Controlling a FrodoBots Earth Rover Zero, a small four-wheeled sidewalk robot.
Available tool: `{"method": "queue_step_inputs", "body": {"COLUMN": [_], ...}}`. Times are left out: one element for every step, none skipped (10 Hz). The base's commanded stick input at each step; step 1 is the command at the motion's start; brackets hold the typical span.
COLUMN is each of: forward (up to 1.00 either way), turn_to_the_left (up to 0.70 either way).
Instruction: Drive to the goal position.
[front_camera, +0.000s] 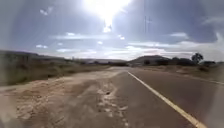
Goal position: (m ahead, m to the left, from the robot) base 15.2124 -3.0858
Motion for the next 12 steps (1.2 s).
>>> {"method": "queue_step_inputs", "body": {"forward": [1.00,1.00,1.00,1.00,1.00,1.00,1.00,1.00,1.00,1.00,1.00,1.00], "turn_to_the_left": [0.00,0.00,-0.05,-0.12,-0.23,-0.36,-0.40,-0.40,-0.22,-0.03,0.00,0.00]}}
